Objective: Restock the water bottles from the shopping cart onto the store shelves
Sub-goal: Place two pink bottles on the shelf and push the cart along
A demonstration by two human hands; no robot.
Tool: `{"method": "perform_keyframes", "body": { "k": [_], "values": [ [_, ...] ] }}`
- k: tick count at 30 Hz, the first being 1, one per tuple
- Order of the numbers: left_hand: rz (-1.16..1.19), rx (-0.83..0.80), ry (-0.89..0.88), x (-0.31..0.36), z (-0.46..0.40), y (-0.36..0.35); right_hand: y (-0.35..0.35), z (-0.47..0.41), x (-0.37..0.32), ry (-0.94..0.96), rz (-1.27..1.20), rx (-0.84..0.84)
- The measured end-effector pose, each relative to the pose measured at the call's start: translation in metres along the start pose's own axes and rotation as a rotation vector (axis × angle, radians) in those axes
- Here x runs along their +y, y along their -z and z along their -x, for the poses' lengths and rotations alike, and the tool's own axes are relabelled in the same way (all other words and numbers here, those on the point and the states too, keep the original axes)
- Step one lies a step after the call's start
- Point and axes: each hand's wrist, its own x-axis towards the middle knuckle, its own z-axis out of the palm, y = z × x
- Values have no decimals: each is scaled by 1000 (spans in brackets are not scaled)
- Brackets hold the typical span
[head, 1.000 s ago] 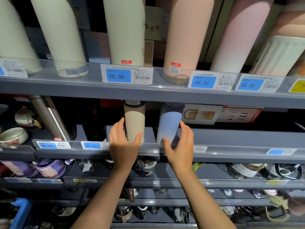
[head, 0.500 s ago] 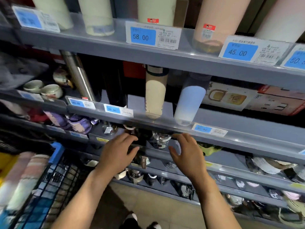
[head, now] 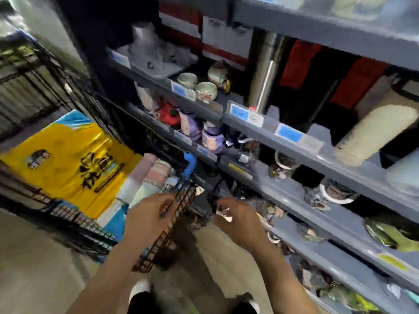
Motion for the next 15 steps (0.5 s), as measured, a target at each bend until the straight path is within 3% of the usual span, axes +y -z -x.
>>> {"method": "perform_keyframes", "body": {
  "k": [4, 6, 11, 15],
  "values": [
    [107, 19, 200, -111, -3, 39, -67, -57, -90, -24, -127, -51],
    [14, -63, 222, -169, -9, 57, -107, -88, -130, -49, -111, -95],
    [-304, -147, 65, -273, -10, 81, -185, -147, -181, -256, 10, -197],
    [-322, -36, -8, -296, -9, 83, -221, -181, -178, -426, 91, -184]
  ]
}}
